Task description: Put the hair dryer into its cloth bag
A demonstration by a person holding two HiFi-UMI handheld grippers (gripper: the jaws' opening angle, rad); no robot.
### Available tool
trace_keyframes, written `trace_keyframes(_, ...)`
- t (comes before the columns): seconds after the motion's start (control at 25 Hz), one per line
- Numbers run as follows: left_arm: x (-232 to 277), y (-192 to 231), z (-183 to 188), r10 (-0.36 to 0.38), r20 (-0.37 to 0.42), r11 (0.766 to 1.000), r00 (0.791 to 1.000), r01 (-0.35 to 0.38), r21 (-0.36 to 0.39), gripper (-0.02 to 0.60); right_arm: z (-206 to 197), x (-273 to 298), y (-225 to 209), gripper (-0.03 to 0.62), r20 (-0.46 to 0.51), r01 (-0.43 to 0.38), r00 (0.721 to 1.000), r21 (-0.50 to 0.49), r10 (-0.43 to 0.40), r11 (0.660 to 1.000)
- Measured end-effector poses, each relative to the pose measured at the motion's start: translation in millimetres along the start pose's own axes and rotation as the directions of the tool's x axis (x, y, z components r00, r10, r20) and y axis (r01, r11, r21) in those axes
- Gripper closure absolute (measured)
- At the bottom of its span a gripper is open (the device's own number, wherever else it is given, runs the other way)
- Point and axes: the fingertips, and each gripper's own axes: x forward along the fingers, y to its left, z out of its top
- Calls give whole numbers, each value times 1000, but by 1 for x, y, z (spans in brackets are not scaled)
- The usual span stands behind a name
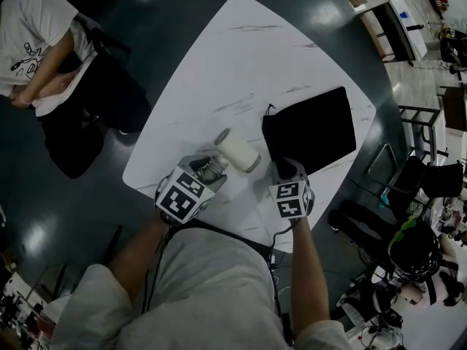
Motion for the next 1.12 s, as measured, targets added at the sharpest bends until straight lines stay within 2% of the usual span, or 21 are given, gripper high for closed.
trace_keyframes(0.04, 2, 0, 0, -3, 2, 1000, 1000, 3, 1, 341, -2, 4, 1, 498, -11, -6, 1000, -2, 6, 1000)
trace_keyframes(0.2, 5, 2, 2, -6, 9, 1000, 1000, 6, -2, 342, -2, 11, 2, 487, -17, -10, 1000, -2, 10, 1000)
trace_keyframes(0.36, 5, 4, 3, -4, 8, 1000, 1000, 4, -5, 342, -3, 13, 1, 556, 10, -42, 999, 43, 42, 998)
trace_keyframes(0.56, 5, 4, 2, -4, 6, 1000, 1000, 4, 0, 344, 5, 3, 4, 563, 62, -82, 995, 77, 77, 994)
trace_keyframes(0.72, 3, 2, 1, -5, 5, 1000, 1000, 5, 6, 344, 12, -7, 7, 563, 131, -154, 982, 163, 133, 975)
trace_keyframes(0.84, 2, -1, 0, -4, 0, 1000, 1000, 4, 7, 344, 3, -2, 9, 562, 131, -182, 979, 220, 156, 958)
trace_keyframes(1.0, 1, -1, -1, -4, -8, 1000, 1000, 4, 7, 344, 1, 3, 10, 562, 137, -191, 977, 232, 163, 954)
trace_keyframes(1.12, -1, -2, -3, -5, 0, 1000, 1000, 5, 5, 344, 2, -1, 12, 562, 160, -225, 969, 262, 188, 938)
